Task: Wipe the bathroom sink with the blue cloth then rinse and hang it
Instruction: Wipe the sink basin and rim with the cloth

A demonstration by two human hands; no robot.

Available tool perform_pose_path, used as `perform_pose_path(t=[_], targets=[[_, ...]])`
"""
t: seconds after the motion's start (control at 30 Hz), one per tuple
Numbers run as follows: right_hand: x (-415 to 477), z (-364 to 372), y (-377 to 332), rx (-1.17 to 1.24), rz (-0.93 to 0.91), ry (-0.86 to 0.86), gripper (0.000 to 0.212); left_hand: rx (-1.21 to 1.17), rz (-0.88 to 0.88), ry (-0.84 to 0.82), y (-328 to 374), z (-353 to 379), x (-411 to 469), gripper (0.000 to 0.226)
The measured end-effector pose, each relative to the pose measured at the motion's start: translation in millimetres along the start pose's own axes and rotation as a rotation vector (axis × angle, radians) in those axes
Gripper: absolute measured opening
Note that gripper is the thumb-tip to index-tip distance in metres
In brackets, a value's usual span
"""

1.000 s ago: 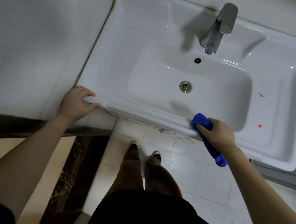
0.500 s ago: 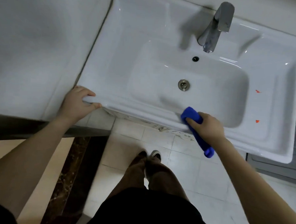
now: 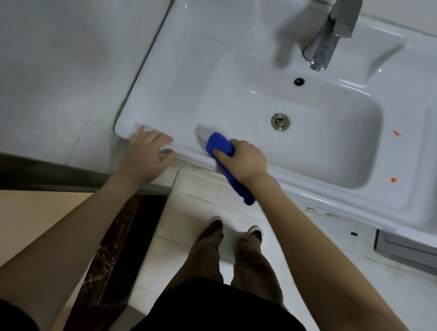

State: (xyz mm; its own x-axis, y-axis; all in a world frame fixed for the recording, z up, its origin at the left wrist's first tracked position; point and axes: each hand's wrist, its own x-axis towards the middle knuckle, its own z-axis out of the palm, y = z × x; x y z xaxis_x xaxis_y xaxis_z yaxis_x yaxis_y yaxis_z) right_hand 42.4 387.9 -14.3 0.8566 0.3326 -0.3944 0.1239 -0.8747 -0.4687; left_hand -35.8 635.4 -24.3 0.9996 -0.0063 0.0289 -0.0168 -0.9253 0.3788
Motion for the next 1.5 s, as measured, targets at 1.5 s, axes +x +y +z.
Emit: perform_pose_path(t=[1.5], targets=[[-162.3,-140.7,291.3,-0.186,0.717,0.215,0.037,-0.146,-0.112,0.025,80.3,58.3,16.5,0.047]])
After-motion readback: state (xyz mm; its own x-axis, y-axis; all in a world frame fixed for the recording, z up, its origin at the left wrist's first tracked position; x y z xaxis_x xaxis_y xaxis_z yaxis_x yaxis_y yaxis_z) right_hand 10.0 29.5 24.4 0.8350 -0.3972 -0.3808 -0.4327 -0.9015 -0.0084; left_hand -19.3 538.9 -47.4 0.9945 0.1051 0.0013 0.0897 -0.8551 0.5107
